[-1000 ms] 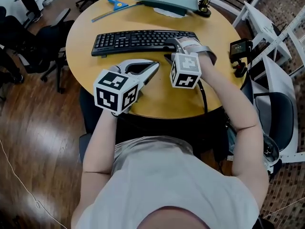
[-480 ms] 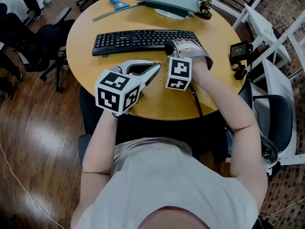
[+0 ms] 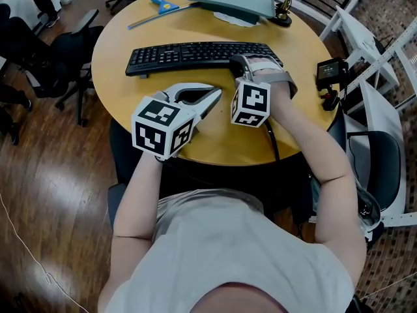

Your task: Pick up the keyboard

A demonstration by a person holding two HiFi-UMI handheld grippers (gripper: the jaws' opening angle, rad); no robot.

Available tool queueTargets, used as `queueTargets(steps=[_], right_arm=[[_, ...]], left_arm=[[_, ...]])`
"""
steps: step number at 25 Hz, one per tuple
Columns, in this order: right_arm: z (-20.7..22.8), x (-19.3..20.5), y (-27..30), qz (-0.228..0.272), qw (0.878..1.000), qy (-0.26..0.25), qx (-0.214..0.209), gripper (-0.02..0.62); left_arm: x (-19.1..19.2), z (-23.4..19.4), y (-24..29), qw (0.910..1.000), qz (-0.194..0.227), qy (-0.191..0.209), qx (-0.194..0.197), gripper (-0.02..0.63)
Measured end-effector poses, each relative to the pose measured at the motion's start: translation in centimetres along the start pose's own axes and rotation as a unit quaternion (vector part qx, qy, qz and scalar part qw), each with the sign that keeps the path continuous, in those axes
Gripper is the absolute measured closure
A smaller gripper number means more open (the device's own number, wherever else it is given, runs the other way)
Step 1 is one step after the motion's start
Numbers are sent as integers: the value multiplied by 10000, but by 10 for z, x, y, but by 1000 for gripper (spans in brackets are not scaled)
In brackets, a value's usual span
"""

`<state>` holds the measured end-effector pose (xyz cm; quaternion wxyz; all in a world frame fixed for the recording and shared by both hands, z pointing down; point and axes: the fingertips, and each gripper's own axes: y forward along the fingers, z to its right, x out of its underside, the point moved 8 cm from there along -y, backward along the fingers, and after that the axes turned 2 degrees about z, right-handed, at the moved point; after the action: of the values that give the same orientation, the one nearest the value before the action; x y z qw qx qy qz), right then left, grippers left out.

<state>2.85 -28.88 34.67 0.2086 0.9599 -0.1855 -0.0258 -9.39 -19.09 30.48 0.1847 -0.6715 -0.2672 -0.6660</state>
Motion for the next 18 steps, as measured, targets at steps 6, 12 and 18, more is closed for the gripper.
queueTargets(steps=[6,12,18], right_arm=[[4,-2,-6,52,9998,-57,163,512],[8,-3,-12,108,9993,-91,359,514],[14,-4,-16,113,9980,-209,585,512]], left_arm=[[0,0,1,10000,-10,-1,-7,606],[0,1,1,10000,-17,-3,-3,606],[0,0,1,10000,-11,-2,-6,606]])
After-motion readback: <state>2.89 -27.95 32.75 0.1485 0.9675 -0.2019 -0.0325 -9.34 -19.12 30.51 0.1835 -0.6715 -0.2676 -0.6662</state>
